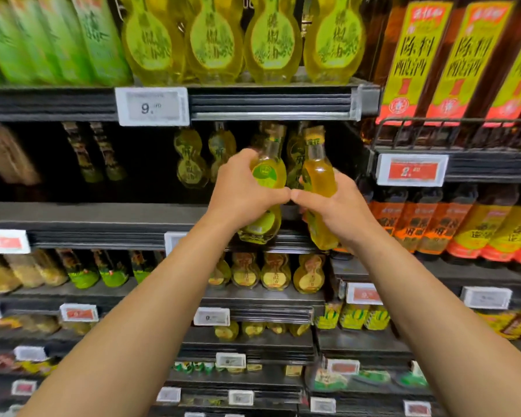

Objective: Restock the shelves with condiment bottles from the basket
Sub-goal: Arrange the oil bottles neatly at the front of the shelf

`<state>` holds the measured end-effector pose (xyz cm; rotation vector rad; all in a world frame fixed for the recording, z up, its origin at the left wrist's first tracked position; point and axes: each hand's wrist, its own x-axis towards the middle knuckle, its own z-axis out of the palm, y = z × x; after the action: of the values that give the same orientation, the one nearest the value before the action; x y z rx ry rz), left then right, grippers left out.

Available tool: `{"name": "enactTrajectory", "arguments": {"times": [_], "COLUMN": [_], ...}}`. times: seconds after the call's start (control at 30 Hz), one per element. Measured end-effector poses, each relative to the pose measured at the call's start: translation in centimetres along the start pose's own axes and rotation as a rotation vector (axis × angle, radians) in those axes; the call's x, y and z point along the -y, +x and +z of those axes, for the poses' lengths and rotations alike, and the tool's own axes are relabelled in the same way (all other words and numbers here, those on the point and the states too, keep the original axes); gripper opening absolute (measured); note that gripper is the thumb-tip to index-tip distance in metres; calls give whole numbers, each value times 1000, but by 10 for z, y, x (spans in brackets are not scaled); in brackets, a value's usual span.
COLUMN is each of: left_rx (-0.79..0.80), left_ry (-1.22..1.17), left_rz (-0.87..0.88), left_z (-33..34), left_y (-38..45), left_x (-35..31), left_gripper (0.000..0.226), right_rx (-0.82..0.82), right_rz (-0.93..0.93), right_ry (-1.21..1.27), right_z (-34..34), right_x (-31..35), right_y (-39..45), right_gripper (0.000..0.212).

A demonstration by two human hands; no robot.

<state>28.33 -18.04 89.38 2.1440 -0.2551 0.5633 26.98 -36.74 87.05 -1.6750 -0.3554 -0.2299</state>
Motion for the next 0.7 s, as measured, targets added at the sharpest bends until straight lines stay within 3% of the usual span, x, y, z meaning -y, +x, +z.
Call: {"name": "enactTrajectory", "arguments": {"times": [0.23, 0.43, 0.7], "left_rx": [-69, 1, 251], "left_ry": [30, -72, 24], "left_rz": [-10, -59, -55], "left_z": [21, 26, 12], "left_y": [28, 36, 26], "left_x": [23, 42, 65], "left_gripper": [49, 96, 63], "right_rx": [-90, -188, -341], "right_rz": [51, 25, -81], "right_ry": [-44, -148, -432], "right_z": [1, 3, 4], "right_x": [-12, -25, -25], "right_y": [29, 42, 35], "right_gripper": [18, 19, 23]}}
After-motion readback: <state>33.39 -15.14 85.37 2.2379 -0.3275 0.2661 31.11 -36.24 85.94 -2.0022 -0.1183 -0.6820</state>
